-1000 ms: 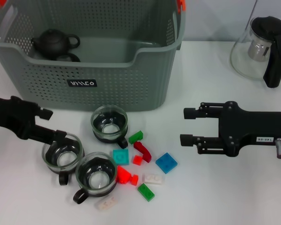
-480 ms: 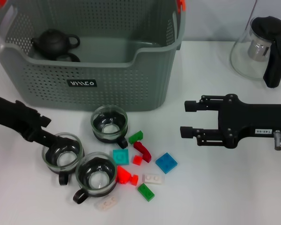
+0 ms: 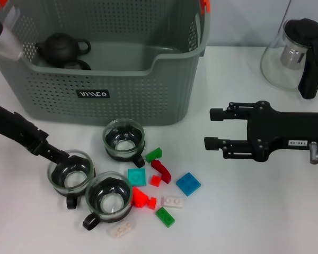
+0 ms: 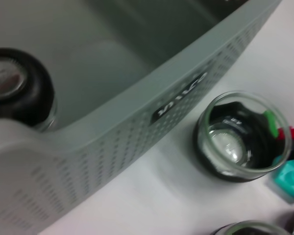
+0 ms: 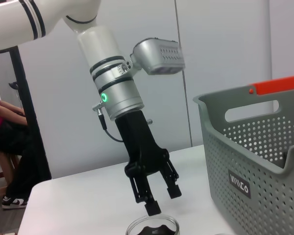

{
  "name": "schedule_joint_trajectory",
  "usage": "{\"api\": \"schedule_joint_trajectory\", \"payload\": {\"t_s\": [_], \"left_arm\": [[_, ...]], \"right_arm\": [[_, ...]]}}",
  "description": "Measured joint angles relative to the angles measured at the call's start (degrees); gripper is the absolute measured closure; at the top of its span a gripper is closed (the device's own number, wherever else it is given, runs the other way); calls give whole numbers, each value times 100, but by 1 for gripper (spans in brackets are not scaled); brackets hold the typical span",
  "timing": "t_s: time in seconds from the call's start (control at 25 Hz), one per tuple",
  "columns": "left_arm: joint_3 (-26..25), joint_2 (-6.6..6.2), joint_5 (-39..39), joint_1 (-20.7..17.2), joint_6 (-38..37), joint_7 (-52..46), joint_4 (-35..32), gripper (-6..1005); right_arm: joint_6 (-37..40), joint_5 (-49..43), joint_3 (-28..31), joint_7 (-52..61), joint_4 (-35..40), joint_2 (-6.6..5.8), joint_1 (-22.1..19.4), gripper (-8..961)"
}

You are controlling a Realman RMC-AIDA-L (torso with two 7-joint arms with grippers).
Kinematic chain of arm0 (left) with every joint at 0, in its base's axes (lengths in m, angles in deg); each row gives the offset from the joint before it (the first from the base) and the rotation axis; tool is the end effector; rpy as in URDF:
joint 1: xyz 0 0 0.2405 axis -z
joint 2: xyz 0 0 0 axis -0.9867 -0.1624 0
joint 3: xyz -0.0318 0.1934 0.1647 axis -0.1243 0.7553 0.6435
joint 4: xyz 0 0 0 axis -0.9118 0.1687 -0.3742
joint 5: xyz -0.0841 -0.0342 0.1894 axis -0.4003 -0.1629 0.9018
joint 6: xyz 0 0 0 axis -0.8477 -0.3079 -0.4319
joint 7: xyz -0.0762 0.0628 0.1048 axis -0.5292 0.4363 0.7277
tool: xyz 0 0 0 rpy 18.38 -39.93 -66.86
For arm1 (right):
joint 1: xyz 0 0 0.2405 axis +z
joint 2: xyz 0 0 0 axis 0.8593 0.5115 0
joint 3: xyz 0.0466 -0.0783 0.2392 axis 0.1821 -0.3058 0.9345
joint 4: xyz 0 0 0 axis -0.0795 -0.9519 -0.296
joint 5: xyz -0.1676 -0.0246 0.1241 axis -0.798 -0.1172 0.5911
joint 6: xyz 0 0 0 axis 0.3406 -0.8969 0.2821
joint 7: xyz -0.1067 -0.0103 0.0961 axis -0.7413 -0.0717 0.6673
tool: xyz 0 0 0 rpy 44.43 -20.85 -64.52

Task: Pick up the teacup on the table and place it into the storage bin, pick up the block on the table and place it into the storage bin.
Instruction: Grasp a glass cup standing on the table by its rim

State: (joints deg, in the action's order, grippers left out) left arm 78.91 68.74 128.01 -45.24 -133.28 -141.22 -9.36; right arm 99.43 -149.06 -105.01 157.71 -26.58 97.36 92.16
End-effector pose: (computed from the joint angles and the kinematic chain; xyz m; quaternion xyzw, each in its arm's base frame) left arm -0.2559 0.3539 0.0629 -0.9069 -0.3576 0.1476 0.1669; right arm 0.2238 0.3317 -0.0083 -0.9550 0.1135 0.2654 0.0683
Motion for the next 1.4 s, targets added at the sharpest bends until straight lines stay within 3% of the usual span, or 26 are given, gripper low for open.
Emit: {"api": "schedule_joint_trajectory", "payload": {"t_s": [0.24, 0.52, 1.4], "left_arm": [[110, 43, 185, 6, 68, -279, -1, 158], [137, 234, 594, 15, 271, -287, 18, 157], [437, 313, 753, 73, 745, -489, 467, 157]], "right_arm": [[0, 2, 55, -29, -3, 0, 12, 235], [2, 2, 58, -44, -11, 13, 12, 235], [-46, -9, 119, -52, -78, 48, 1, 236]]}}
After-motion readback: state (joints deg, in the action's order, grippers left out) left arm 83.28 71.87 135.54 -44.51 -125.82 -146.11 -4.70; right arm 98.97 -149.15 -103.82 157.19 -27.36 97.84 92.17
